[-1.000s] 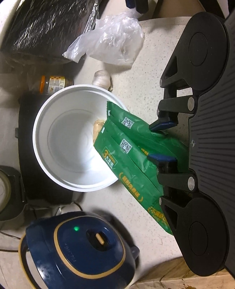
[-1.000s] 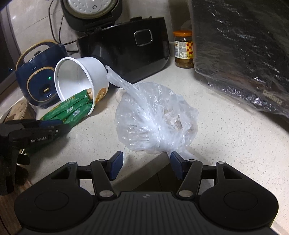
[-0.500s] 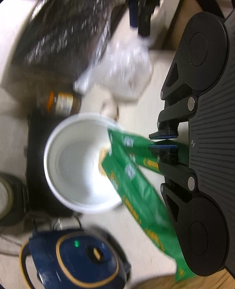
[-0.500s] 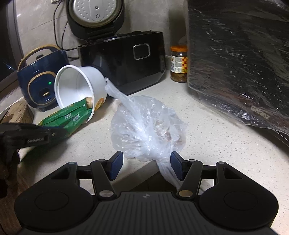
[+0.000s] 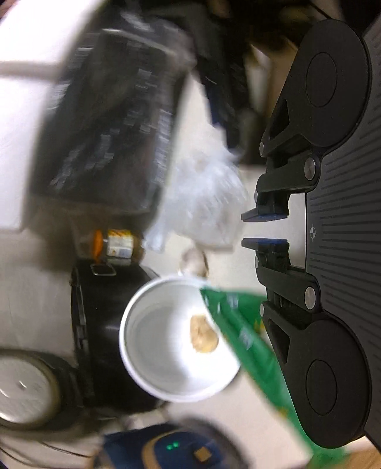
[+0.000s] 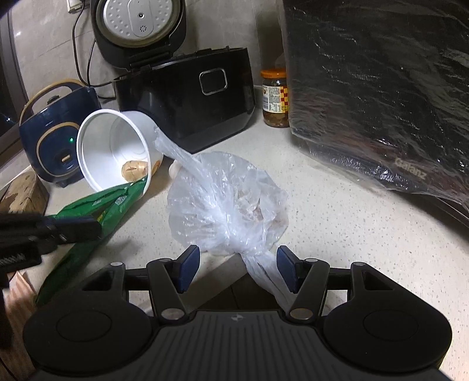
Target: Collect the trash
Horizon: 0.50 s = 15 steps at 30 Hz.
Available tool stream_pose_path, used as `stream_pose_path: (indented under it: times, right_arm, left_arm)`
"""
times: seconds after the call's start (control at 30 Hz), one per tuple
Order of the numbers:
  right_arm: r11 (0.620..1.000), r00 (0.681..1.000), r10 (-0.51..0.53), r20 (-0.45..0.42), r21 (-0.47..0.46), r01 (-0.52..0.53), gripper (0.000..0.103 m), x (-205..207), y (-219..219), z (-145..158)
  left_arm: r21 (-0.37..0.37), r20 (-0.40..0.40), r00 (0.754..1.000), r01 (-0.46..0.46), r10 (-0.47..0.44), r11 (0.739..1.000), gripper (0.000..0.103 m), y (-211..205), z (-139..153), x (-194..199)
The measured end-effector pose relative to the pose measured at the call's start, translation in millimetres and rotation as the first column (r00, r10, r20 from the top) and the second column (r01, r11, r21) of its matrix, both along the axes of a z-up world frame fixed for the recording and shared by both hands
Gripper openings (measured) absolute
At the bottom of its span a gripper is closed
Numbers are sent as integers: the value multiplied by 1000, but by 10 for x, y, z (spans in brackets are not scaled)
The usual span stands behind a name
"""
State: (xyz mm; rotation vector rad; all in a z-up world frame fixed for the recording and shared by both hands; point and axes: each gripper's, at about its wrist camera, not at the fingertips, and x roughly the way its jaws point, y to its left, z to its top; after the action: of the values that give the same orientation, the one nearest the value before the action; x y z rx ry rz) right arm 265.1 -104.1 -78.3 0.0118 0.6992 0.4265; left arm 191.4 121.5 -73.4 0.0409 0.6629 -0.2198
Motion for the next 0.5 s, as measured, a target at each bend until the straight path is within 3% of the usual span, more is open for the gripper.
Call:
stream_pose_path:
  times: [0.07,0.17,0.3,0.37,0.43,0.5]
  right_arm:
    - [1000,1000,4,-5,1,-4,59,-10,0,-5]
    - [1000,1000,13,-1,2,-13,59,-33,-7,2]
    - [999,999,49,18,-14,-49,59,-63,56,33]
    - [997,996,82,21,-16,-82,59,-65,136,72]
    - [991,991,130,3,26,-130,59,-25,292,127]
    - [980,983,182,-30,89,-179,59,34,505,156]
  left_arm:
    - [57,-23,993,-113,115,992,17,98,-10,53]
    - [-70,-39,951,-309,307,948,17,472,-21,107]
    - [-111,1,909,-415,418,903,17,747,56,59]
    - [-168,-5,887,-457,462,874,17,854,97,-16]
    - [-196,-45,866,-497,499,845,17,930,109,-74]
    - [-210,-45,857,-510,513,834,17,970,103,-190]
